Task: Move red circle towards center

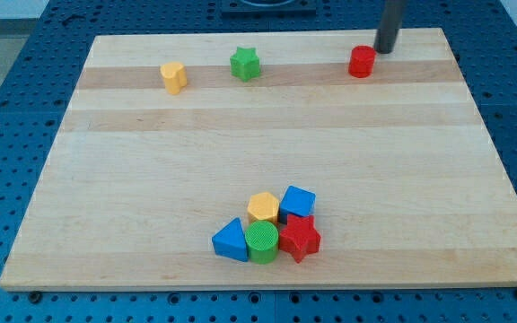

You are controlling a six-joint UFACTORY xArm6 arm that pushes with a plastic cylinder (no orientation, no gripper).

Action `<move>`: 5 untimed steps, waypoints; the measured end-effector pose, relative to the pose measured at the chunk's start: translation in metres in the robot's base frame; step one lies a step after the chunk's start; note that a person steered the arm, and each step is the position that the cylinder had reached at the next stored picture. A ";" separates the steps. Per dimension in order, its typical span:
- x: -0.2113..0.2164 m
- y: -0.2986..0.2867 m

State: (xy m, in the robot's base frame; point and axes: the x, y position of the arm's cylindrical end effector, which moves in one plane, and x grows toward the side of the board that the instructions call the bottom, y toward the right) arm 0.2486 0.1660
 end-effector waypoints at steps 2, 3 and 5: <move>0.065 -0.082; 0.051 -0.084; 0.061 -0.061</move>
